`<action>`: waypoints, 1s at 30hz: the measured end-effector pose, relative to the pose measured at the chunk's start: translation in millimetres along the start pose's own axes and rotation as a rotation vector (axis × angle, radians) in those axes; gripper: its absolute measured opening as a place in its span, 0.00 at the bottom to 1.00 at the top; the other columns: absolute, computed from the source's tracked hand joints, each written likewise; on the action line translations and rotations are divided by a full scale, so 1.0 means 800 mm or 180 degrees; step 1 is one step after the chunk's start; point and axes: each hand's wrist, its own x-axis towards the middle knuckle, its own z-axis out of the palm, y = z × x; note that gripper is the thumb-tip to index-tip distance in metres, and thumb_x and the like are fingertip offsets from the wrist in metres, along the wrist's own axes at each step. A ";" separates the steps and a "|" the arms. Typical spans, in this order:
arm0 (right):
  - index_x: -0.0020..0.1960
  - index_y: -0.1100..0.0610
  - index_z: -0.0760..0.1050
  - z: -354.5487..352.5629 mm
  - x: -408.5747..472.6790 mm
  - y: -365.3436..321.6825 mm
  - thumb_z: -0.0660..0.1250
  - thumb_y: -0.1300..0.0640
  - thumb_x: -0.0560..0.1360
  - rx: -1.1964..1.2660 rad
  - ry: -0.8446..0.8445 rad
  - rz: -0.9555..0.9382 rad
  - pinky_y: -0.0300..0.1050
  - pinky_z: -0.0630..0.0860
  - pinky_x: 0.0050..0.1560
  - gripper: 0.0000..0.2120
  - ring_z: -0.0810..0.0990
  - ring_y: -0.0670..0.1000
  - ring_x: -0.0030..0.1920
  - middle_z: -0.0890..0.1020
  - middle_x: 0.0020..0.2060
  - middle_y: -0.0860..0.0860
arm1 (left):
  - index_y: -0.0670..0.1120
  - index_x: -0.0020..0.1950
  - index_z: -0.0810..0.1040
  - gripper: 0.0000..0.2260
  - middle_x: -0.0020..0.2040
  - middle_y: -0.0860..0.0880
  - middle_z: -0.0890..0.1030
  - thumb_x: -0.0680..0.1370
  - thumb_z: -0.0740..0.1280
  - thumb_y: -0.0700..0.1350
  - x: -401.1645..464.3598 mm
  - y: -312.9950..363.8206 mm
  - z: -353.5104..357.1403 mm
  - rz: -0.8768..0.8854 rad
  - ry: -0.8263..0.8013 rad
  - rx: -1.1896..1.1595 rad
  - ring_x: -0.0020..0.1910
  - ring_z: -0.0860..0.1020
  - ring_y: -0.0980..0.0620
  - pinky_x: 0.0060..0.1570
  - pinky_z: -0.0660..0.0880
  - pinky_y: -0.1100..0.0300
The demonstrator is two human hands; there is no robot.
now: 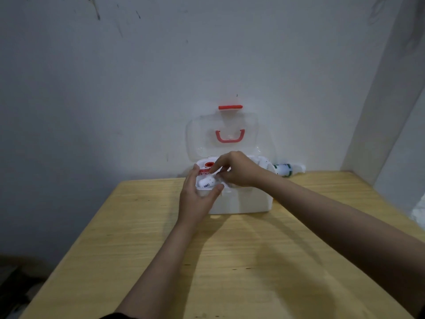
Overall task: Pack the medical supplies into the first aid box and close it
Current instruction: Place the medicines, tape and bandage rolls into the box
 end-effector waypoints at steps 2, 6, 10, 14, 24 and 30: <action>0.51 0.57 0.83 -0.005 -0.006 0.005 0.66 0.68 0.70 0.0163 0.0117 0.0036 0.46 0.78 0.54 0.13 0.82 0.51 0.48 0.84 0.52 0.54 | 0.48 0.73 0.65 0.35 0.72 0.52 0.68 0.69 0.75 0.52 -0.001 -0.001 0.000 -0.0025 -0.0013 -0.0062 0.71 0.66 0.55 0.69 0.67 0.52; 0.50 0.57 0.83 -0.028 -0.030 0.025 0.68 0.65 0.71 0.0255 0.0492 0.0163 0.45 0.79 0.52 0.10 0.82 0.50 0.46 0.84 0.49 0.53 | 0.50 0.73 0.65 0.35 0.73 0.53 0.67 0.69 0.74 0.53 -0.001 -0.004 0.001 -0.0066 -0.0038 -0.0124 0.71 0.65 0.56 0.69 0.67 0.49; 0.47 0.57 0.83 -0.065 -0.072 0.059 0.70 0.65 0.70 0.0233 0.0799 0.0363 0.45 0.80 0.49 0.08 0.82 0.49 0.43 0.85 0.44 0.51 | 0.51 0.73 0.65 0.35 0.73 0.54 0.67 0.69 0.74 0.54 -0.001 -0.007 0.003 -0.0088 -0.0007 -0.0159 0.71 0.66 0.55 0.69 0.68 0.48; 0.46 0.56 0.83 -0.089 -0.120 0.109 0.72 0.63 0.69 -0.0102 0.0858 0.0789 0.44 0.78 0.45 0.07 0.82 0.50 0.41 0.85 0.44 0.52 | 0.51 0.73 0.65 0.35 0.73 0.53 0.67 0.69 0.74 0.54 -0.001 -0.009 0.005 -0.0085 0.0017 -0.0136 0.70 0.66 0.55 0.68 0.69 0.48; 0.53 0.53 0.81 -0.065 -0.194 0.197 0.73 0.57 0.69 -0.0013 0.0692 0.1716 0.40 0.73 0.40 0.13 0.80 0.47 0.41 0.83 0.50 0.51 | 0.55 0.72 0.66 0.34 0.71 0.55 0.69 0.68 0.73 0.57 -0.002 -0.008 0.004 -0.0132 0.0040 -0.0092 0.68 0.69 0.53 0.64 0.72 0.46; 0.50 0.51 0.81 -0.049 -0.194 0.203 0.73 0.57 0.69 0.0385 0.0849 0.1719 0.39 0.72 0.38 0.10 0.80 0.48 0.43 0.83 0.49 0.51 | 0.55 0.71 0.67 0.33 0.69 0.54 0.71 0.69 0.73 0.56 -0.002 -0.009 0.004 -0.0104 0.0055 -0.0069 0.67 0.70 0.53 0.63 0.73 0.46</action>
